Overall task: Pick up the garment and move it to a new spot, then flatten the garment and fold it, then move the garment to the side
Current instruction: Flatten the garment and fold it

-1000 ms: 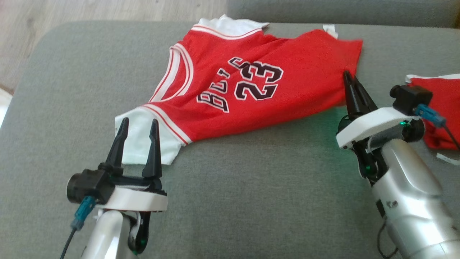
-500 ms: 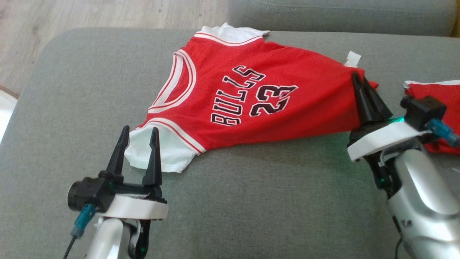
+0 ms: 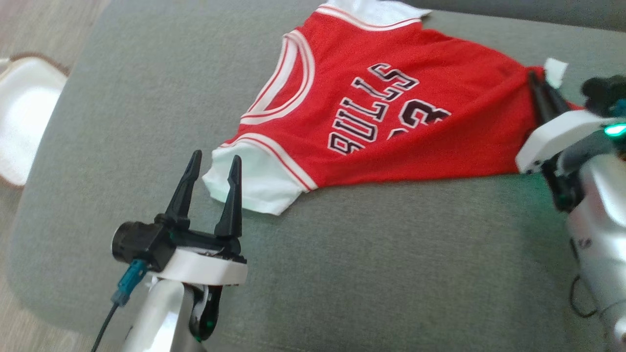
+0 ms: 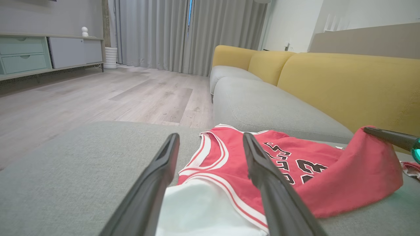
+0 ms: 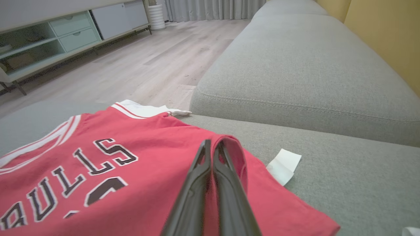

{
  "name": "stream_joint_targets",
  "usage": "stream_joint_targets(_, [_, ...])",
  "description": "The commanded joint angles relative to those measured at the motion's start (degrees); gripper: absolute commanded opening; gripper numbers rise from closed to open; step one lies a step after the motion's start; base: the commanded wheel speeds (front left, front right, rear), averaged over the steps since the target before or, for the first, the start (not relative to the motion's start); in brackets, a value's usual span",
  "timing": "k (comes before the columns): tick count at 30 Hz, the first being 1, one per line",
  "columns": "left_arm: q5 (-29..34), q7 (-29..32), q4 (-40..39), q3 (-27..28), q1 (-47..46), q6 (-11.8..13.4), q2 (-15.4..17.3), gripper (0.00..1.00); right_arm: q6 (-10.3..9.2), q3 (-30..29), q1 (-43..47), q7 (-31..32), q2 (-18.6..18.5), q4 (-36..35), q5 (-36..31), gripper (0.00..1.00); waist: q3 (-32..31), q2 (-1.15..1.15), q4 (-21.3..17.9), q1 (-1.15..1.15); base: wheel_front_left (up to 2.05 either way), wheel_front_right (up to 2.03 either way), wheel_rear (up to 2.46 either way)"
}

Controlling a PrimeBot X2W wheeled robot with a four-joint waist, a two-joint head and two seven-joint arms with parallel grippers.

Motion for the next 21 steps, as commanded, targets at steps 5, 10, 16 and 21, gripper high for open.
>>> stream_joint_targets(5, [-0.93,-0.29,-1.78,0.76,-2.8,-0.11,0.28,1.0,0.21,-1.73,-8.06,-1.44,-1.68,11.39,-4.28,1.0,2.76,0.0,3.34,0.0,0.0,0.0,0.0])
stream_joint_targets(10, [-1.07,-0.29,-1.62,0.68,-2.87,0.18,0.28,1.0,0.21,-0.57,-10.98,-0.39,-1.29,19.77,-7.16,1.0,2.62,0.0,3.23,0.0,0.0,0.0,0.0])
stream_joint_targets(16, [-0.82,-0.29,-1.5,1.42,-2.44,0.42,0.28,1.0,0.21,-1.74,-12.49,-5.61,-0.93,23.41,-8.62,1.0,0.48,0.0,0.08,0.0,0.0,0.0,0.0])
stream_joint_targets(21, [-0.34,-0.29,-1.56,2.52,-1.92,0.43,0.28,1.0,0.21,-2.65,-12.14,-9.13,0.22,22.68,-8.71,1.0,-1.45,0.0,-3.28,0.0,0.0,0.0,0.0])
